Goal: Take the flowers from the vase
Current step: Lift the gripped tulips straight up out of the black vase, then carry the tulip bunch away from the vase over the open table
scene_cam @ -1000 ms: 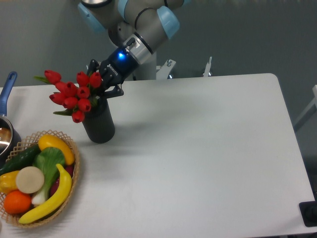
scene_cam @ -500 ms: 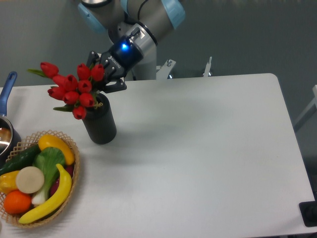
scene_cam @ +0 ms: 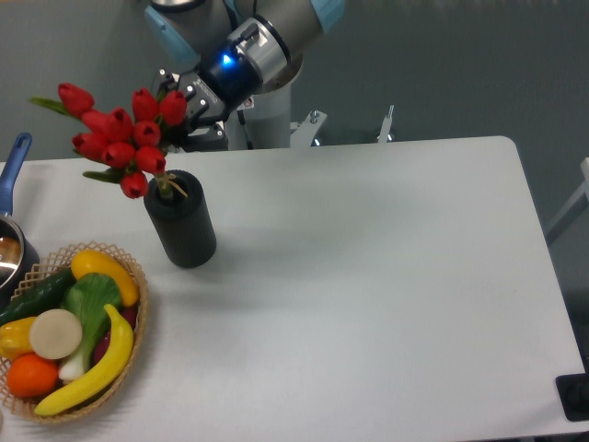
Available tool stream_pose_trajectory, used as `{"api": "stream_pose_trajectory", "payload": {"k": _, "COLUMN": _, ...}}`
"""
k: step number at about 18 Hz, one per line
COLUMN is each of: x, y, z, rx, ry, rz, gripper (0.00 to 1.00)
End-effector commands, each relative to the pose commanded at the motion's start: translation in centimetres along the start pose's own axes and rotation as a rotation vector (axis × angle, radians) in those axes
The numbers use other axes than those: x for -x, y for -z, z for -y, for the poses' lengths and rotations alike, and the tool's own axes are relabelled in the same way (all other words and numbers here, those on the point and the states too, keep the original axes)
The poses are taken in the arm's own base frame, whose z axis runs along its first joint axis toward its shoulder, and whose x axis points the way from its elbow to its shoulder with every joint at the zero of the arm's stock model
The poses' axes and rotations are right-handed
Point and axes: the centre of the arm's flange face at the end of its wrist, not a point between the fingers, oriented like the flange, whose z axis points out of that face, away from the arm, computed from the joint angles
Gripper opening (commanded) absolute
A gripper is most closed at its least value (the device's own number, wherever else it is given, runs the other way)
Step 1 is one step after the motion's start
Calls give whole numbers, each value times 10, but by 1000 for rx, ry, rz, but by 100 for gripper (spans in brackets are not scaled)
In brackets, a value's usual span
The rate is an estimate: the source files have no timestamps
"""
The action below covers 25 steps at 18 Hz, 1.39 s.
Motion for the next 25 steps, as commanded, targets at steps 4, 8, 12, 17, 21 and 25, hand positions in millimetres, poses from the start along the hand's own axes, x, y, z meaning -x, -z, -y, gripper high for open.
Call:
{"api": "stream_pose_trajectory", "payload": {"k": 4, "x": 0, "y": 3, "z": 14, "rx": -15, "ry": 4, "rz": -2, "gripper": 0}}
{"api": "stream_pose_trajectory", "payload": {"k": 8, "x": 1, "y": 9, "z": 37, "rx": -22, "ry": -9, "rz": 11, "gripper": 0}}
{"api": "stream_pose_trajectory", "payload": {"k": 12, "x": 0, "y": 16, "z": 58, "rx": -28, "ry": -24, "rz": 26, "gripper": 0}}
{"api": "stream_pose_trajectory", "payload": {"k": 17, "x": 19, "y": 47, "z": 78, "rx": -39, "ry": -60, "rz": 110, "gripper": 0}}
{"api": "stream_pose_trajectory", "payload": {"k": 21, "x": 42, "y": 82, "z": 75, "rx": -41, "ry": -71, "rz": 205, "gripper": 0}}
{"api": "stream_pose_trajectory", "payload": {"k": 25, "x": 67, "y": 95, "z": 61, "rx": -24, "ry": -109, "rz": 242, "gripper": 0}}
